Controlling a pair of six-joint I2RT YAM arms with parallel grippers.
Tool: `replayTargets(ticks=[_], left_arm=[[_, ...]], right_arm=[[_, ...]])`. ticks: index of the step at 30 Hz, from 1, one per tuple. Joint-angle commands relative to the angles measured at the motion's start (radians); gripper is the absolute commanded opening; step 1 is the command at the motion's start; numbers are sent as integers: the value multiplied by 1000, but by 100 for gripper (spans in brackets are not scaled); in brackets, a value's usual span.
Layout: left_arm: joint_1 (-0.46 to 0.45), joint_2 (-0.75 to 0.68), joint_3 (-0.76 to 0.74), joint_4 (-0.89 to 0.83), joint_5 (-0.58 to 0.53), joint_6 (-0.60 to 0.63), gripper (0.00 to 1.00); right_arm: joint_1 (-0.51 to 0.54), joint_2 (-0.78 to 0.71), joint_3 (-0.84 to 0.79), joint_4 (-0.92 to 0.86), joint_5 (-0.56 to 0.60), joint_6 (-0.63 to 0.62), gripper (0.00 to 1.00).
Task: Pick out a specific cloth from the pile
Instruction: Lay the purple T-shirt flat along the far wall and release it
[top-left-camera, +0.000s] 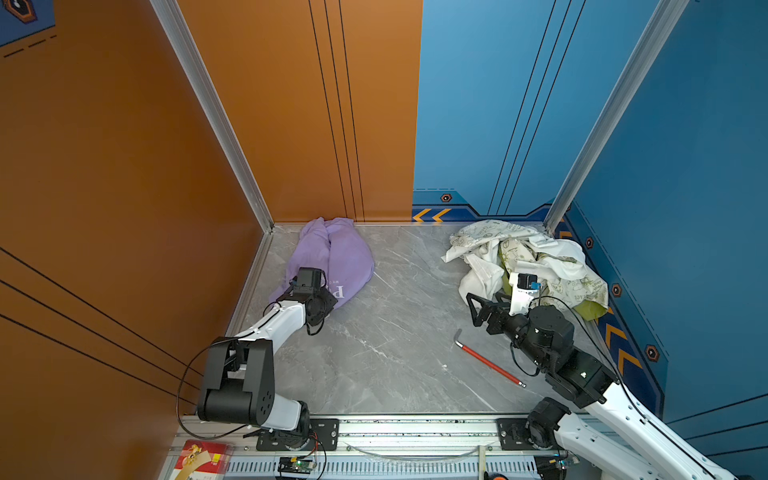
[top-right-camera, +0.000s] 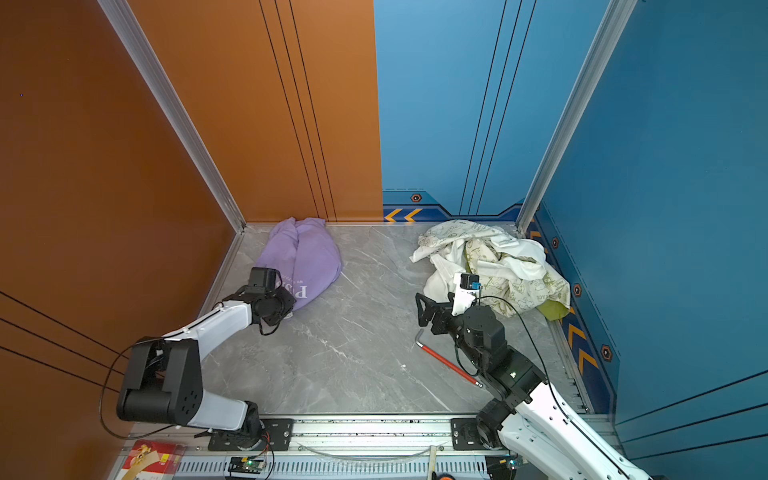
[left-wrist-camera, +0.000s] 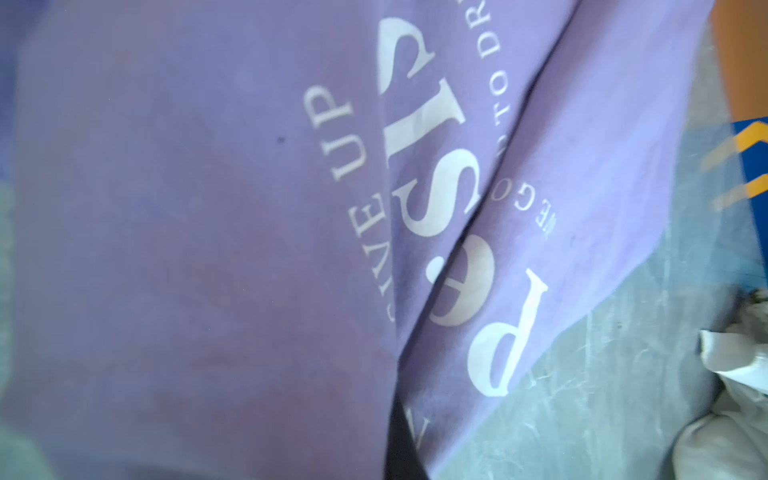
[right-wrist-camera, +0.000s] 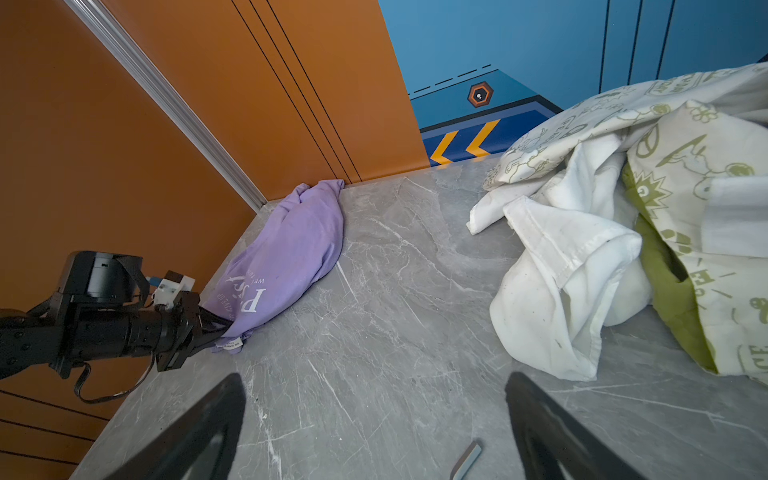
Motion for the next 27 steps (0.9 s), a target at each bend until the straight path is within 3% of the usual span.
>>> replayTargets(ticks=[1, 18, 23, 27], left_arm=[[-10, -41, -70, 20, -50, -34, 0], [-32, -154, -299, 20, -88, -88, 5], [-54, -247, -373, 11, -104, -147, 13], [-67, -377, -398, -63, -107, -163, 29]], right_arm=[[-4, 0, -14, -11, -14, 17, 98], [-4, -26, -20, -37, -16, 11, 99], [-5, -35, -21, -52, -26, 13, 99], [-5, -53, -21, -68, -32, 10, 100]])
